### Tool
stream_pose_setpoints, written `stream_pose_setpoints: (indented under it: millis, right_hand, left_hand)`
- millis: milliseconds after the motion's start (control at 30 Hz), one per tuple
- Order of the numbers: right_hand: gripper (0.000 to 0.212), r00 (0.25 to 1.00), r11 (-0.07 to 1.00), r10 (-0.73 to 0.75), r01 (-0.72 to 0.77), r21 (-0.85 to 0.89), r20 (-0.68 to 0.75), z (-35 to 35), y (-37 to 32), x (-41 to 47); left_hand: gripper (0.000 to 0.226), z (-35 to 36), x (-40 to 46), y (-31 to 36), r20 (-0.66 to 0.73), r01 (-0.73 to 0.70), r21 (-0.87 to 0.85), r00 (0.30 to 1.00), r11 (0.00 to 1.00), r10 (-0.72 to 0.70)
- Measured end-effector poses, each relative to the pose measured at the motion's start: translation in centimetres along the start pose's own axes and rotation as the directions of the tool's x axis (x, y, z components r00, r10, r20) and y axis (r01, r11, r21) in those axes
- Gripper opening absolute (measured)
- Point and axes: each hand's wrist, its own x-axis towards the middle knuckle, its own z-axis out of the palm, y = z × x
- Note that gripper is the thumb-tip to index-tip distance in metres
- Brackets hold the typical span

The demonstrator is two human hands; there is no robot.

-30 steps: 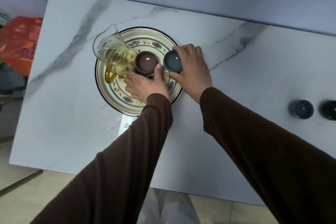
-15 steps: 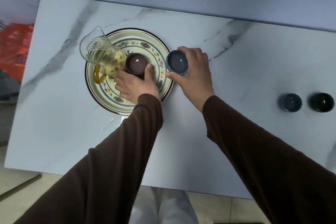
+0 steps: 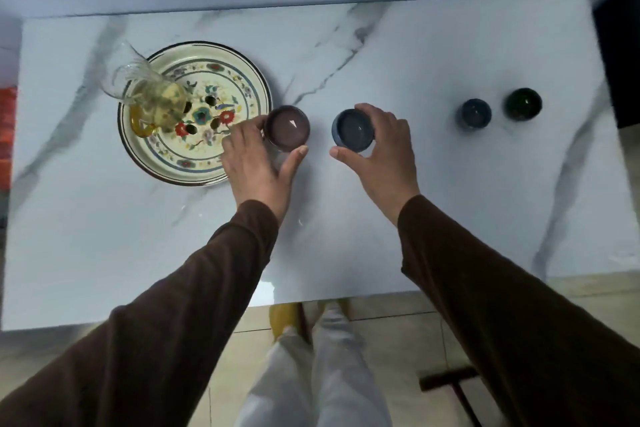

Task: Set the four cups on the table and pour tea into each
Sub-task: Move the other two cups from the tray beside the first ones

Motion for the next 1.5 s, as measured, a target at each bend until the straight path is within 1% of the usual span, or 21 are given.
stream_pose_setpoints:
  millis: [133, 233, 400, 500, 600, 800, 967, 1100, 1233, 1367, 1500]
  right_hand:
    - [0.066, 0.997, 0.998, 0.052, -0.053, -0.021, -0.049, -3.9, 3.7, -4.1]
    - [0.067, 0.995, 0.997, 0.068, -0.071, -0.035, -0.067, -7.1, 6.9, -6.4]
    - [0.067, 0.994, 0.995, 0.076, -0.081, -0.061, -0.078, -12.7, 12.6, -9.2]
    - [0.067, 0.994, 0.993, 0.075, -0.082, -0.087, -0.077, -15.7, 15.6, -9.6]
    - [0.068, 0.993, 0.989, 0.093, -0.101, -0.111, -0.077, -17.9, 18.1, -9.1]
    - [0.070, 0.989, 0.983, 0.120, -0.131, -0.131, -0.083, -20.1, 22.1, -6.9]
    - [0.071, 0.991, 0.977, 0.113, -0.125, -0.173, -0.076, -20.5, 25.3, -4.2]
    - [0.071, 0.994, 0.981, 0.102, -0.108, -0.159, -0.047, -20.7, 27.7, -2.1]
    - [0.072, 0.998, 0.987, 0.057, -0.054, -0.148, 0.017, -20.8, 29.5, -0.1]
    - [0.071, 0.999, 0.985, -0.018, 0.022, -0.172, 0.027, -20.8, 30.8, 1.3]
    - [0.072, 0.998, 0.978, -0.027, 0.037, -0.205, 0.050, -20.9, 31.9, 2.1]
  left_hand:
    - [0.064, 1.7, -4.0, 3.2, 0.073, -0.117, 0.010, 0.991, 0.993, 0.116]
    - [0.063, 3.8, -6.8, 5.9, 0.106, -0.166, 0.023, 0.981, 0.986, 0.163]
    - [0.065, 8.2, -11.6, 10.6, 0.171, -0.220, 0.049, 0.963, 0.974, 0.209]
    - [0.065, 10.9, -13.3, 13.2, 0.194, -0.225, 0.038, 0.957, 0.974, 0.214]
    - [0.064, 13.4, -13.9, 15.2, 0.204, -0.217, 0.022, 0.956, 0.976, 0.208]
    - [0.063, 17.5, -13.1, 17.2, 0.253, -0.254, 0.032, 0.938, 0.967, 0.238]
    - [0.065, 20.3, -12.3, 18.1, 0.274, -0.249, 0.067, 0.936, 0.966, 0.222]
    - [0.065, 22.4, -12.1, 19.1, 0.276, -0.211, 0.105, 0.945, 0.972, 0.175]
    - [0.066, 24.4, -12.2, 20.0, 0.257, -0.168, 0.125, 0.957, 0.978, 0.132]
    - [0.066, 25.8, -12.6, 20.4, 0.252, -0.148, 0.165, 0.962, 0.975, 0.104]
    - [0.065, 26.7, -13.0, 20.7, 0.254, -0.104, 0.176, 0.966, 0.979, 0.057]
